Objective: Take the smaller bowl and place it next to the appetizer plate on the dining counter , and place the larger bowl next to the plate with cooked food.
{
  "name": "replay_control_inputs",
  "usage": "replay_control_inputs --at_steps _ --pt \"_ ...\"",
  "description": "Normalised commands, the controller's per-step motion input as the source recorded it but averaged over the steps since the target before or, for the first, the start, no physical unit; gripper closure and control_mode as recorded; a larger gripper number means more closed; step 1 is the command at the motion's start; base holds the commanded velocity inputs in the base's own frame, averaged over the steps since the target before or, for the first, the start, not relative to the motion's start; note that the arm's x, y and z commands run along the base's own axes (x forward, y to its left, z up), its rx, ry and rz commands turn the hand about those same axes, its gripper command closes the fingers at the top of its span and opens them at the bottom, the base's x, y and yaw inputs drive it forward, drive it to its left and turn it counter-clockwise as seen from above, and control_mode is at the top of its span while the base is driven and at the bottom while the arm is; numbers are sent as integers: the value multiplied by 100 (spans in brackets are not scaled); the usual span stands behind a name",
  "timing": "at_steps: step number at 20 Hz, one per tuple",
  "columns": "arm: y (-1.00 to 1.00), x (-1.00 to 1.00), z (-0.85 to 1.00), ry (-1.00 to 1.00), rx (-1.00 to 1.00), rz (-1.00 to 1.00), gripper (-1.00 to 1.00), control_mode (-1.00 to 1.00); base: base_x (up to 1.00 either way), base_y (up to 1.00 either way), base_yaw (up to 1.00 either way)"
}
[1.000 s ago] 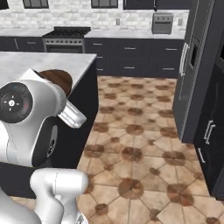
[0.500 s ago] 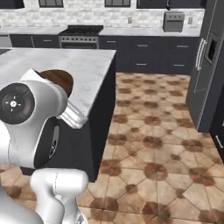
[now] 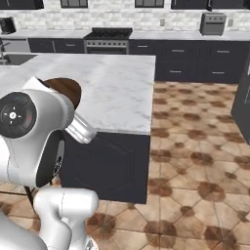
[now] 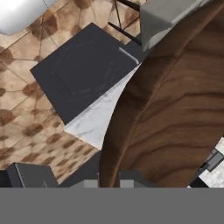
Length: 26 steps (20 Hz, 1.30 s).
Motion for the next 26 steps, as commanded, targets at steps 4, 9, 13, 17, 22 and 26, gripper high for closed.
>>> replay_control_inputs --at_steps 4,9,13,17,22,26 --pt "0 0 0 0 0 0 100 100 0 100 -1" --pt "0 0 0 0 0 0 100 100 6 100 -4" --pt "0 0 0 0 0 0 100 100 39 100 -7" --pt "0 0 0 0 0 0 100 100 64 100 -11" --pt "0 0 0 0 0 0 100 100 83 100 -17" --pt "0 0 0 0 0 0 100 100 70 64 -21"
